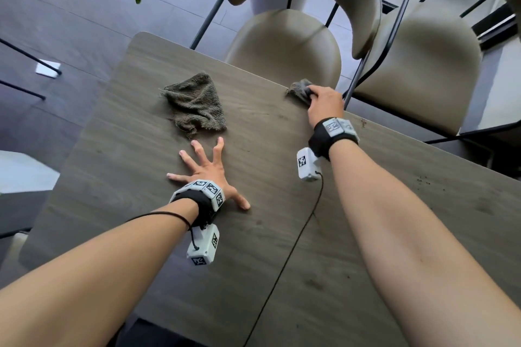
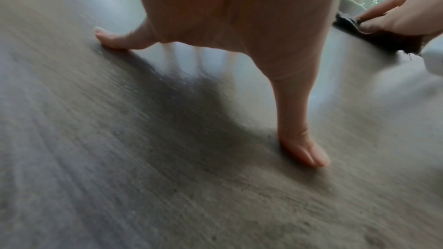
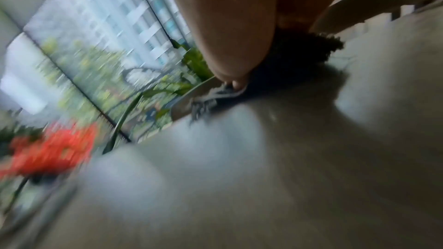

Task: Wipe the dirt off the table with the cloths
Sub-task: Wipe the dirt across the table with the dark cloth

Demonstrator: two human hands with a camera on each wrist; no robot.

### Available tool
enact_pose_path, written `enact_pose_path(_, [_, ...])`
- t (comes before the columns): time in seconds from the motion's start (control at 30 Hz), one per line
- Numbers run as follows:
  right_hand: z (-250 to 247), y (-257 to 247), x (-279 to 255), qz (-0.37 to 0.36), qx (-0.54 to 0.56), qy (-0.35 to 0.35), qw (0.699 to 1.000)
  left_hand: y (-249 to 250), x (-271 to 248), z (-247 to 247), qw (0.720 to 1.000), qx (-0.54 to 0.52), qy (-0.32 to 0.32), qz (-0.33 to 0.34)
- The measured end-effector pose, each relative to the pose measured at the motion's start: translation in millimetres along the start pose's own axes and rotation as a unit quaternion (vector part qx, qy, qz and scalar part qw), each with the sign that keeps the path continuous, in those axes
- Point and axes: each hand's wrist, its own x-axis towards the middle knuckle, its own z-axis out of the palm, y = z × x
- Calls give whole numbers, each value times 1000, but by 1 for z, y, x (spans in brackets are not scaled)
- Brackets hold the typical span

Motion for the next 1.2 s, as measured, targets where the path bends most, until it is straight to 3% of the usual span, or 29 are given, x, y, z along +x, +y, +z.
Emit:
enact_pose_path(0.07, [-10,3,-1,29,41,30,998,-2,1,1,1000,-3,3,5])
enact_pose_path(0.17, [-16,4,-42,-41,79,139,986,-3,1,3,1000,-4,10,8])
enact_pose_path(0.23, [-8,5,-86,-77,88,160,980,-2,1,2,1000,-6,14,7])
enact_pose_path(0.37, [22,1,-169,-81,99,95,987,-1,0,3,1000,4,22,7])
enact_pose_path(0.47, [45,1,-213,-62,41,30,997,-2,-4,10,998,22,55,22])
enact_pose_path(0.53, [51,2,-232,-52,-1,7,999,-4,-7,12,993,42,92,59])
enact_pose_path(0.6, [50,7,-241,-51,-21,-7,998,-2,-5,10,978,93,128,137])
enact_pose_path(0.67, [46,16,-240,-63,-37,-21,997,8,-1,4,959,133,129,215])
enact_pose_path(0.73, [41,26,-234,-83,-46,-29,995,28,4,-2,954,117,115,251])
enact_pose_path(0.93, [22,48,-191,-75,-43,-9,996,88,2,-10,969,99,53,221])
enact_pose_path(1.2, [-6,69,-83,-4,-46,60,997,91,9,1,970,74,68,219])
